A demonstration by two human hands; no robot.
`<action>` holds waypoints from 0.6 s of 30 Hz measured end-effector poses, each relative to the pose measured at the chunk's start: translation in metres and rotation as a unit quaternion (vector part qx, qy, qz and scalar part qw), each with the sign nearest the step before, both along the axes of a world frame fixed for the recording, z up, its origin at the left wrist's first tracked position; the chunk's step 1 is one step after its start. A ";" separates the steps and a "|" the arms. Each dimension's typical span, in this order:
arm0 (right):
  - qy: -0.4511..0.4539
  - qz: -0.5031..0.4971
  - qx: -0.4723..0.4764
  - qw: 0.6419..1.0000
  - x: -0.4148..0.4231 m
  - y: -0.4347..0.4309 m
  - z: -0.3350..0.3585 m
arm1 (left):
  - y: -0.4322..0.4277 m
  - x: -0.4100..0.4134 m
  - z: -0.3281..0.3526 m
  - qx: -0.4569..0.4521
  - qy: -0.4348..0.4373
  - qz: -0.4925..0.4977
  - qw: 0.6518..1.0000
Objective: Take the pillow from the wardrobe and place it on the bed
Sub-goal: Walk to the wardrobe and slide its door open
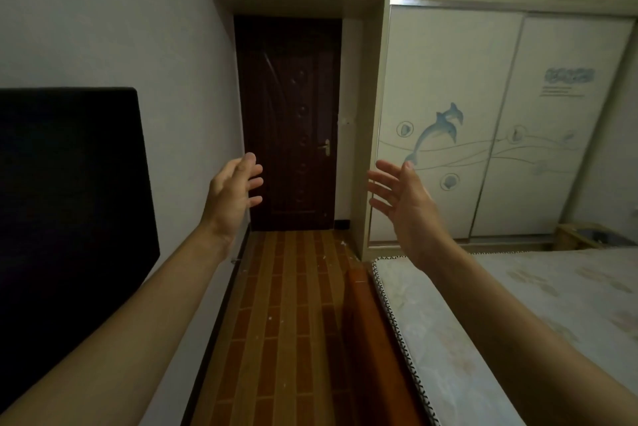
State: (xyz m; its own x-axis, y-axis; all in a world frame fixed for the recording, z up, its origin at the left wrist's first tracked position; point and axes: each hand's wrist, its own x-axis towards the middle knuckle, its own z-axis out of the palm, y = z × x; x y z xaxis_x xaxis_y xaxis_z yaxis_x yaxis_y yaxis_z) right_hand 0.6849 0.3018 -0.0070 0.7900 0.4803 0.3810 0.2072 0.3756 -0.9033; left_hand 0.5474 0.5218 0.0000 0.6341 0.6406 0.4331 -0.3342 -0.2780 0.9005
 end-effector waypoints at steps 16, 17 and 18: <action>0.038 0.018 0.038 0.998 0.218 0.166 -0.024 | 0.165 0.214 -0.023 0.001 0.040 0.011 0.999; 0.042 0.018 0.035 0.998 0.237 0.178 -0.024 | 0.175 0.234 -0.021 0.001 0.042 0.011 0.999; 0.044 0.019 0.031 0.998 0.257 0.189 -0.023 | 0.186 0.253 -0.019 -0.003 0.042 0.012 0.999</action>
